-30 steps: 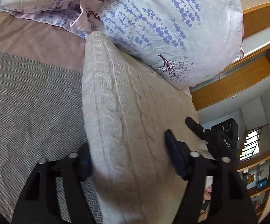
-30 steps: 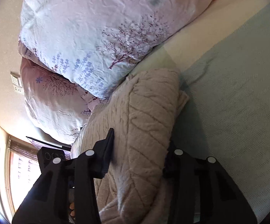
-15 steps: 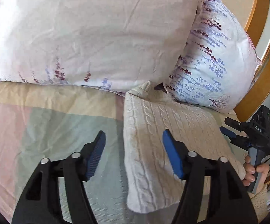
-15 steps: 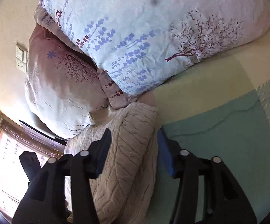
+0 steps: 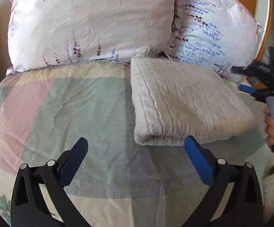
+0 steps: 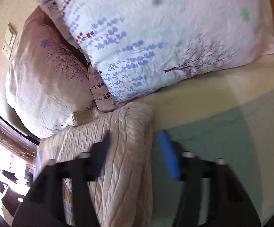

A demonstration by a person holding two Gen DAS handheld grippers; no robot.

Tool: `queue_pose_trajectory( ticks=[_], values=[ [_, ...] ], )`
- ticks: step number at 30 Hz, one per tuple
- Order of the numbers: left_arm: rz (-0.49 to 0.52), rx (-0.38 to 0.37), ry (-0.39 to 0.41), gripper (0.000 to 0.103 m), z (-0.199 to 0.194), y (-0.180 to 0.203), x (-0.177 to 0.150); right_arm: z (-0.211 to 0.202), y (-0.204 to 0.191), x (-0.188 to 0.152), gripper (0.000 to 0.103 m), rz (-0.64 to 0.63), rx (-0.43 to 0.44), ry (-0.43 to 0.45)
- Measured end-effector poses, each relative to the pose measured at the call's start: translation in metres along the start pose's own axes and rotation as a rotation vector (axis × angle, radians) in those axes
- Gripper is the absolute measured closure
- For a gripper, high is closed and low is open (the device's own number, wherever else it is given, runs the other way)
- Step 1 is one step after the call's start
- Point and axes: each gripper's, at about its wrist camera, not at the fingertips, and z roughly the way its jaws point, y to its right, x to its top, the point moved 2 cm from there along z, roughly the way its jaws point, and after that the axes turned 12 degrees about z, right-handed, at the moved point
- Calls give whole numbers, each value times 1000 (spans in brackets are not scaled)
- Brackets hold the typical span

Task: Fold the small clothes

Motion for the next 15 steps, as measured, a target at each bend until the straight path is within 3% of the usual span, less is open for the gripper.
queue_pose_trajectory(
  ticks=[5, 8, 10, 15],
  values=[
    [14, -3, -70, 1, 12, 11, -10, -51, -7, -72, 2, -158, -63, 14],
    [1, -16, -87, 1, 16, 16, -20, -39, -16, -113, 2, -239, -128, -22],
    [19, 23, -108, 1, 18, 19, -24, -22, -25, -134, 2, -272, -157, -47],
    [58, 101, -159, 1, 24, 24, -24, 6, -27, -150, 2, -293, -313, -81]
  ],
)
